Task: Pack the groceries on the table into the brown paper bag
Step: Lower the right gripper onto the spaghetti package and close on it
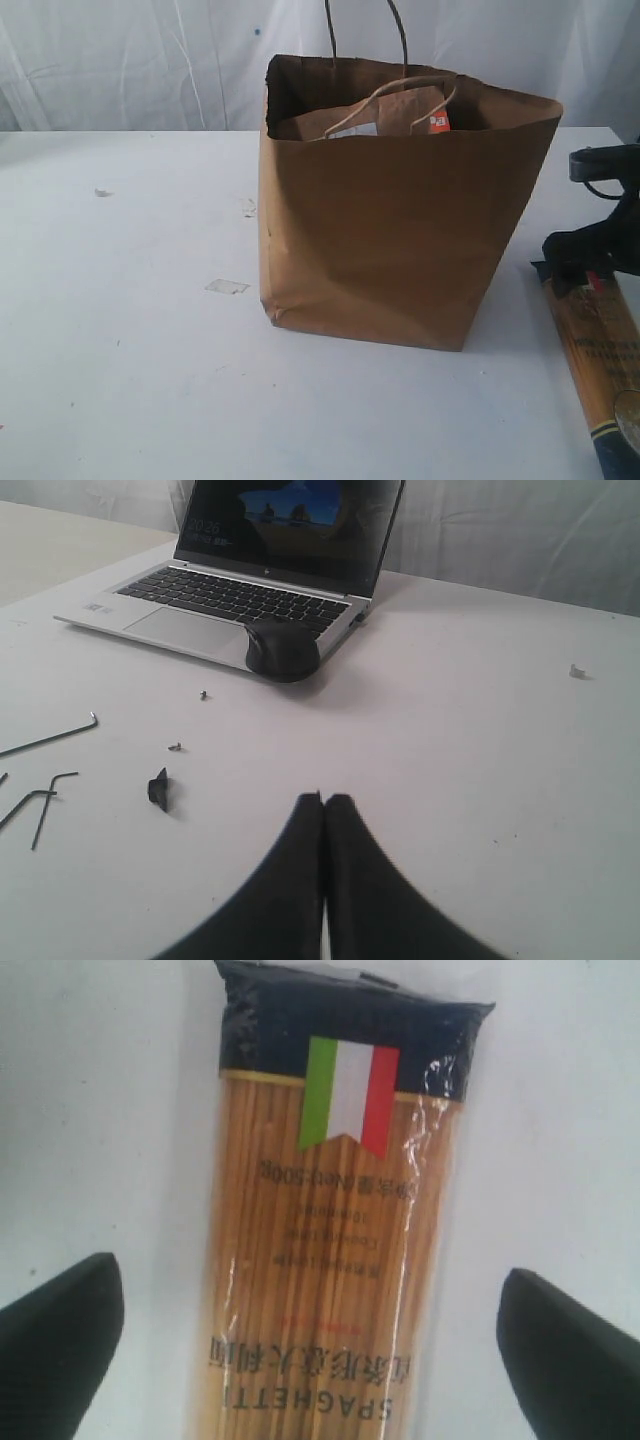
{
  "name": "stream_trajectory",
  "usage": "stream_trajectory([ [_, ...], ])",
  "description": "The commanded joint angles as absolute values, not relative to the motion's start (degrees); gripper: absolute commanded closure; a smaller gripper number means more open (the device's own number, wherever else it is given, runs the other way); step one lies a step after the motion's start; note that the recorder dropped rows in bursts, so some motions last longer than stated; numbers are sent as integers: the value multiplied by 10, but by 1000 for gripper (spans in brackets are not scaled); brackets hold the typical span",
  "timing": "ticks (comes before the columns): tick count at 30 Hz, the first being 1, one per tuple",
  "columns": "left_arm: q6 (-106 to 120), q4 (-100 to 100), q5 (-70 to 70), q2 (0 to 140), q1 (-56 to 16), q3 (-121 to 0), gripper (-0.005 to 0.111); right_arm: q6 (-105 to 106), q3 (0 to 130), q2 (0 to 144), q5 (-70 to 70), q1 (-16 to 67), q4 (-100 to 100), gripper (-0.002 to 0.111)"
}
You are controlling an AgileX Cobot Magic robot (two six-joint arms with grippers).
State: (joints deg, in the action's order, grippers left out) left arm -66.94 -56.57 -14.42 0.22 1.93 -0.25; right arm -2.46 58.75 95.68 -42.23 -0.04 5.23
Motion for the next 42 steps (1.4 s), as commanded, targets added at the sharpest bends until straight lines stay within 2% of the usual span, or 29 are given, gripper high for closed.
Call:
stream_trajectory([
  [1, -670, -575, -145, 0, 15, 0, 107, -29, 585, 955, -386, -6, 46, 15],
  [38, -670, -575, -145, 0, 15, 0, 107, -36, 585, 1080, -319, -7, 60, 15],
  [42, -670, -575, -145, 0, 15, 0, 107, -37, 585, 1087, -321, -7, 48, 22],
])
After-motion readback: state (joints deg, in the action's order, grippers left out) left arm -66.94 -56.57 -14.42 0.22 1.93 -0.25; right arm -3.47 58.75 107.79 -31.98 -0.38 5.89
